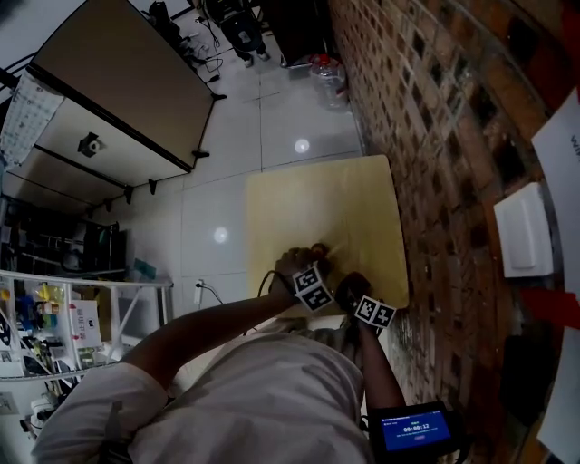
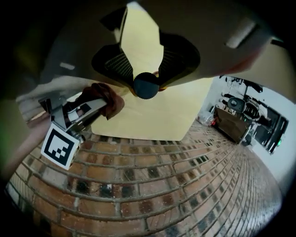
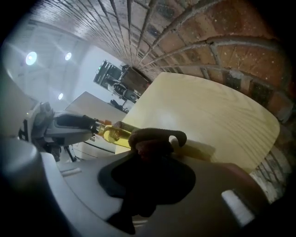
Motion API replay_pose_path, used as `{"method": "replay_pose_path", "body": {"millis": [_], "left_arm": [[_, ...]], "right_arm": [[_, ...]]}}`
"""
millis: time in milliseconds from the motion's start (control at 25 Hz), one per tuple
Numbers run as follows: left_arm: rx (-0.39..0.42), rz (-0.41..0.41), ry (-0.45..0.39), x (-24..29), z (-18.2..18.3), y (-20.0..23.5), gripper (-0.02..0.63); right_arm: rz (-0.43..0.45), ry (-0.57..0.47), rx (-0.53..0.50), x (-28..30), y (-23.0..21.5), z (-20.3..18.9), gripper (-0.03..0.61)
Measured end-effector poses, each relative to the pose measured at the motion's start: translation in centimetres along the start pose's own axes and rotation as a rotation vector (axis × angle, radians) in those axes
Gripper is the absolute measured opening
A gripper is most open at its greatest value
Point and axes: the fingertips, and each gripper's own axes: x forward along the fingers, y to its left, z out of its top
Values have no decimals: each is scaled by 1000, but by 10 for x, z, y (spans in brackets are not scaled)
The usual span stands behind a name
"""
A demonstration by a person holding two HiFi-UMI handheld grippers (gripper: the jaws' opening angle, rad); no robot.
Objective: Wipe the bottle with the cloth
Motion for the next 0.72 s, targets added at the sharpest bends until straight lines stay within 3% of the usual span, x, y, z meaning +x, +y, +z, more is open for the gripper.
{"method": "replay_pose_path", "body": {"millis": [360,600,720], "left_arm": [[355,-30,-39,-18,-7,0,209],[862,-120,-173,-20,3,-11,250],[995,-159,-174,-10,7,-7,250]], "right_arm": [[-3,-2,-29,-15,3,-3,86],[13,-34,-60,-27,13,10,86],[23,-50,-69,-29,19,16,86]]}}
